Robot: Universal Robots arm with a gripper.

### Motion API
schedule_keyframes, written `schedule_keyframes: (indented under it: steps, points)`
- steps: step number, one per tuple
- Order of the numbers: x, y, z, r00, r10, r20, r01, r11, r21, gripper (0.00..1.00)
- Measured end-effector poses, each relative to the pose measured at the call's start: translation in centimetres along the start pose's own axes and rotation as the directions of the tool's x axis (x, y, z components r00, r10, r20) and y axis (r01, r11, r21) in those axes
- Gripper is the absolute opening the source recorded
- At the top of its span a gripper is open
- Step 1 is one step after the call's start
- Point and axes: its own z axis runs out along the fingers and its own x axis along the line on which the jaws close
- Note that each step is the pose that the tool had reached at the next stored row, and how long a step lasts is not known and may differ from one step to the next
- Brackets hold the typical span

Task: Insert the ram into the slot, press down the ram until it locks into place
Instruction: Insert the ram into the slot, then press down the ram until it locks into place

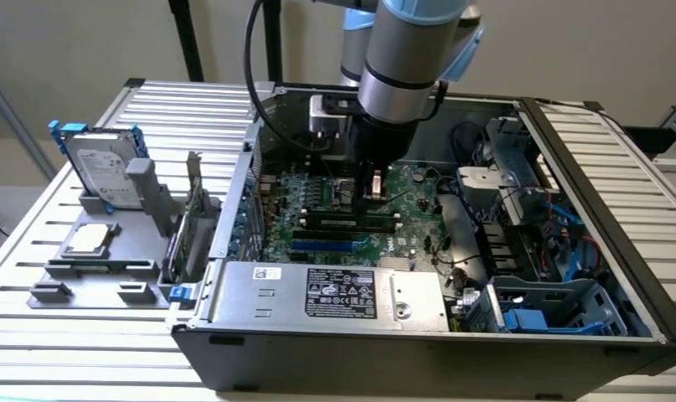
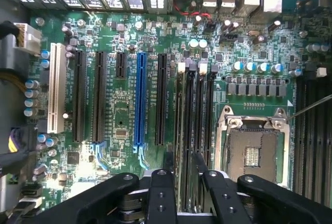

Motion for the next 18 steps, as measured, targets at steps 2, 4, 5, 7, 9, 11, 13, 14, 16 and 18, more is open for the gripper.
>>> schedule_keyframes:
  steps: [2, 4, 5, 7, 9, 11, 13, 14, 16, 18]
  points:
    - [0.00, 0.07, -0.12, 1.0000, 0.000, 0.0005, 0.000, 1.0000, 0.0001, 0.20]
    - [-0.01, 0.07, -0.12, 1.0000, 0.000, 0.0006, 0.000, 1.0000, 0.0001, 0.13]
    - [-0.01, 0.07, -0.12, 1.0000, 0.000, 0.0006, 0.000, 1.0000, 0.0001, 0.11]
    - [0.00, 0.07, -0.12, 1.0000, 0.000, 0.0006, 0.000, 1.0000, 0.0000, 0.11]
    - [0.00, 0.07, -0.12, 1.0000, 0.000, 0.0006, 0.000, 1.0000, 0.0000, 0.11]
    - [-0.01, 0.07, -0.13, 1.0000, 0.000, 0.0005, 0.000, 1.0000, 0.0000, 0.11]
    - [0.00, 0.07, -0.13, 1.0000, 0.000, 0.0005, 0.000, 1.0000, 0.0000, 0.11]
    - [0.00, 0.07, -0.13, 1.0000, 0.000, 0.0006, 0.000, 1.0000, 0.0000, 0.11]
    - [-0.01, 0.07, -0.12, 1.0000, 0.000, 0.0005, 0.000, 1.0000, 0.0000, 0.11]
    - [0.00, 0.07, -0.06, 1.0000, 0.000, 0.0005, 0.000, 1.0000, 0.0000, 0.11]
